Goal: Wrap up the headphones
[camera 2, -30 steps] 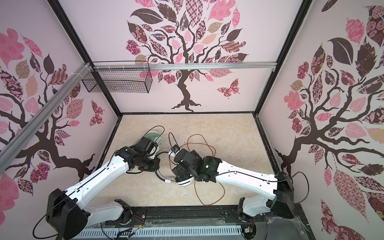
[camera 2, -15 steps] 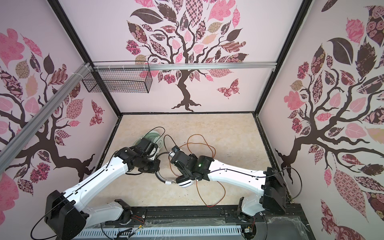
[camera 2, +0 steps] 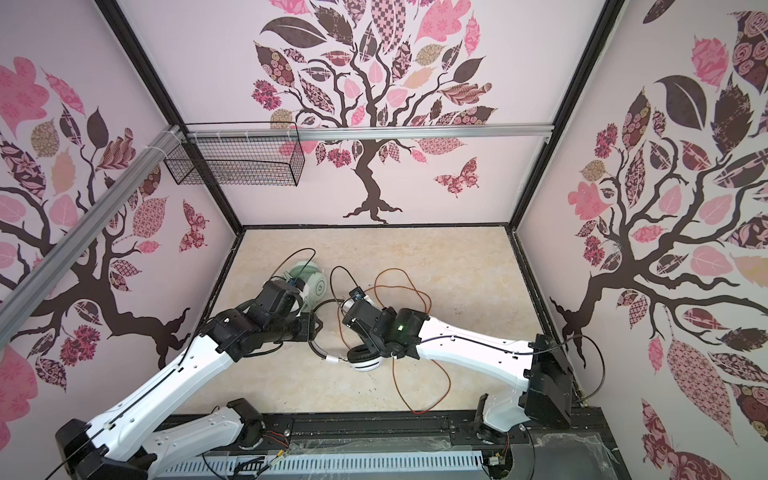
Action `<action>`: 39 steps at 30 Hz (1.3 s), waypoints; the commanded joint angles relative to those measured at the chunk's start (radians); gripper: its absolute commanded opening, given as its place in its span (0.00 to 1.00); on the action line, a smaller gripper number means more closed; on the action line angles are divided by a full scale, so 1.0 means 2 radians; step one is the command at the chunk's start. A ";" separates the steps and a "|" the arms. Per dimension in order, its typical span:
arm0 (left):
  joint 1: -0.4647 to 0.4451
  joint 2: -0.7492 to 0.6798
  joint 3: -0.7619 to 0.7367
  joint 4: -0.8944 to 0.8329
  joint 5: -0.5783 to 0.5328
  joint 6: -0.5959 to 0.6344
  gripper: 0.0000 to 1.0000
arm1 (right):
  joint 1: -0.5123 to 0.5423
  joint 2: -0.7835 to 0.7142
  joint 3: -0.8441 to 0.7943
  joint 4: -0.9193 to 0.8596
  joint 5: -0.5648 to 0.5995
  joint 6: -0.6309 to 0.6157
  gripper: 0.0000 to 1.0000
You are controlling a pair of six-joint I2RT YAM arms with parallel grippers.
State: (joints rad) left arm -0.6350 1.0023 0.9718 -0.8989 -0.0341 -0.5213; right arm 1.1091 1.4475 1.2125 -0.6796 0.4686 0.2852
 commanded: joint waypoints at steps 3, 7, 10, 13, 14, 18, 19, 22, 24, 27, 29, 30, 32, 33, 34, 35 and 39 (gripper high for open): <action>-0.007 -0.030 -0.033 0.016 -0.080 -0.027 0.46 | -0.011 -0.009 0.029 0.009 -0.007 0.013 0.24; -0.008 -0.026 -0.045 0.014 -0.095 -0.037 0.46 | -0.014 -0.012 0.039 0.010 -0.011 0.011 0.24; -0.008 -0.012 -0.043 0.015 -0.110 -0.045 0.44 | -0.014 -0.013 0.046 0.011 -0.019 0.009 0.24; -0.009 -0.002 -0.045 0.039 -0.109 -0.048 0.42 | -0.014 -0.016 0.043 0.017 -0.032 0.008 0.24; -0.009 -0.001 -0.046 0.047 -0.110 -0.050 0.42 | -0.014 -0.017 0.042 0.019 -0.034 0.009 0.24; -0.012 0.012 -0.048 0.073 -0.114 -0.056 0.42 | -0.014 -0.020 0.039 0.019 -0.037 0.011 0.24; -0.012 0.016 -0.047 0.074 -0.116 -0.057 0.41 | -0.014 -0.021 0.039 0.018 -0.036 0.011 0.24; -0.013 0.021 -0.046 0.074 -0.116 -0.055 0.33 | -0.015 -0.024 0.038 0.016 -0.032 0.009 0.24; -0.014 0.019 -0.047 0.074 -0.115 -0.055 0.29 | -0.015 -0.026 0.036 0.016 -0.030 0.009 0.24; -0.015 0.015 -0.048 0.068 -0.112 -0.056 0.29 | -0.019 -0.029 0.036 0.018 -0.028 0.009 0.24; -0.016 0.011 -0.049 0.062 -0.109 -0.059 0.32 | -0.023 -0.029 0.036 0.018 -0.028 0.009 0.24; -0.017 0.008 -0.052 0.061 -0.109 -0.059 0.35 | -0.024 -0.030 0.036 0.019 -0.029 0.008 0.24; -0.019 0.002 -0.056 0.060 -0.109 -0.061 0.37 | -0.027 -0.030 0.038 0.019 -0.030 0.006 0.24; -0.019 -0.001 -0.059 0.060 -0.109 -0.062 0.37 | -0.028 -0.030 0.039 0.019 -0.030 0.007 0.24; -0.020 -0.002 -0.061 0.060 -0.110 -0.062 0.37 | -0.029 -0.031 0.040 0.019 -0.030 0.006 0.24; -0.020 -0.003 -0.063 0.059 -0.111 -0.062 0.37 | -0.030 -0.031 0.041 0.019 -0.030 0.006 0.24; -0.020 -0.002 -0.067 0.060 -0.113 -0.062 0.37 | -0.030 -0.033 0.042 0.018 -0.031 0.005 0.24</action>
State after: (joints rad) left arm -0.6731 1.0069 0.8661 -0.7834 -0.2481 -0.6376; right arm 1.0492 1.4368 1.2514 -0.6704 0.3965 0.2882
